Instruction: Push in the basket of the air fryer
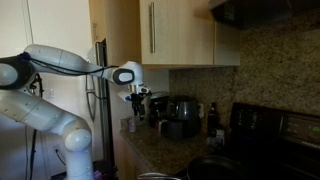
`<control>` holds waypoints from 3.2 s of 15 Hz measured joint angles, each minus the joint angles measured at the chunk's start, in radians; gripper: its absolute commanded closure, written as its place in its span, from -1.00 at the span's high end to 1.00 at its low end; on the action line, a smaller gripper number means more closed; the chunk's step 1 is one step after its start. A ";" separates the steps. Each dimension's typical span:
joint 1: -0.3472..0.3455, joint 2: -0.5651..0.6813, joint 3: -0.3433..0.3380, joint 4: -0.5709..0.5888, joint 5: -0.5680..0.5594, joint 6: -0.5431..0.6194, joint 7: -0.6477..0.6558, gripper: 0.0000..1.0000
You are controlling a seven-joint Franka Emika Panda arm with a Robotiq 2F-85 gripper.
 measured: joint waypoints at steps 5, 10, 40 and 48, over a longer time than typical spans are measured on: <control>0.072 0.168 0.065 0.002 0.005 -0.024 -0.019 1.00; 0.105 0.375 0.104 0.065 0.003 0.184 -0.027 1.00; 0.099 0.860 0.125 0.357 -0.205 0.679 0.330 1.00; 0.099 0.998 0.086 0.473 -0.210 0.714 0.335 1.00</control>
